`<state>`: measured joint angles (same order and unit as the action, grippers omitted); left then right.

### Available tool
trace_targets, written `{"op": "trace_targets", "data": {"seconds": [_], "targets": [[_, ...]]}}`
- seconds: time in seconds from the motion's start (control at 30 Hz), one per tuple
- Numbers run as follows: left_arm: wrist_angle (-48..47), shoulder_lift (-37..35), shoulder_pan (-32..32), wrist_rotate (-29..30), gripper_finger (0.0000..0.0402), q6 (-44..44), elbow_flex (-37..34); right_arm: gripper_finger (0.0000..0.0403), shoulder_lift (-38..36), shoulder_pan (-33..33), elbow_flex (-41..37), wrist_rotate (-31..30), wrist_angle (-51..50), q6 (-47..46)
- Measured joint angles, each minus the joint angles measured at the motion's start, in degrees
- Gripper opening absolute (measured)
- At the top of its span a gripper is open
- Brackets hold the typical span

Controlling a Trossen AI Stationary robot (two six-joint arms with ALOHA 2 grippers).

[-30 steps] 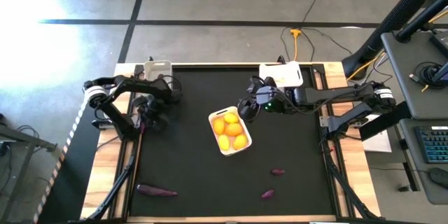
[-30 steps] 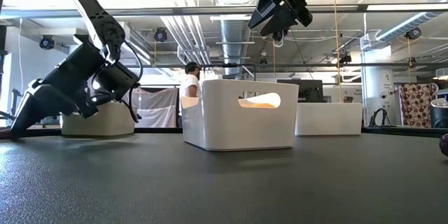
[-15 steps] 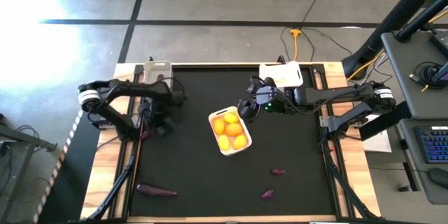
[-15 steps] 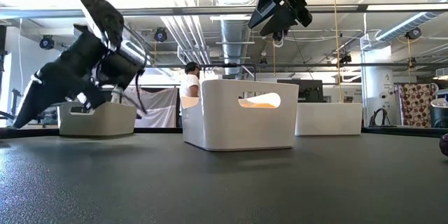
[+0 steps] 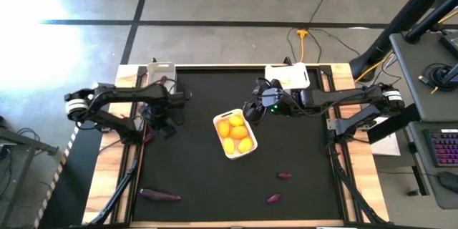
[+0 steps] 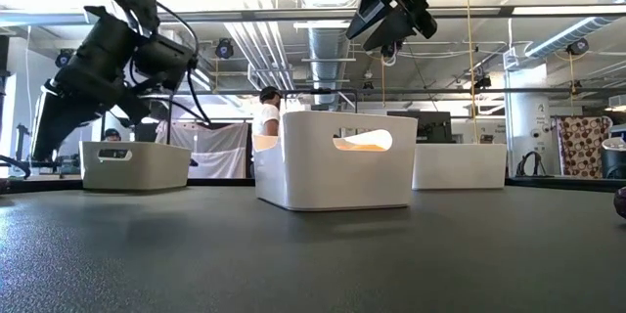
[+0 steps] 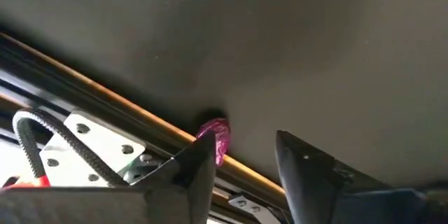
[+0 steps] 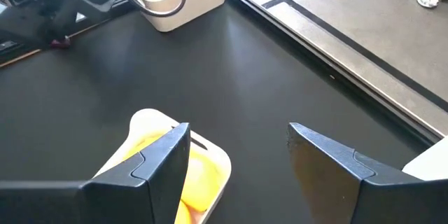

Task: Sort produce into baskets
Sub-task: Put the eggplant into the gray bin

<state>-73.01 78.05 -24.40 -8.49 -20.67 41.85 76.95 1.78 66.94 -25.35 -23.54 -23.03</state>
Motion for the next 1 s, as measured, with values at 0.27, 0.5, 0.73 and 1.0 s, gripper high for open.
{"op": "trace_targets", "data": {"seconds": [0.27,0.5,0.73,1.0], "targets": [[0.6,5.9,0.0,0.1,0.0181,0.8,0.0,0.0228,0.0,0.0,0.0,0.0,0.1,-1.0],[0.5,13.8,0.0,1.9,0.019,5.4,-0.1,0.0228,0.0,0.0,0.0,0.0,0.0,-1.0],[-0.2,21.0,0.0,2.0,0.019,8.8,-0.5,0.0228,0.0,0.0,0.0,0.4,0.0,-1.0],[0.5,24.6,0.8,-1.1,0.019,9.7,-1.4,0.0228,0.0,0.0,0.0,3.4,-0.3,-0.9]]}}
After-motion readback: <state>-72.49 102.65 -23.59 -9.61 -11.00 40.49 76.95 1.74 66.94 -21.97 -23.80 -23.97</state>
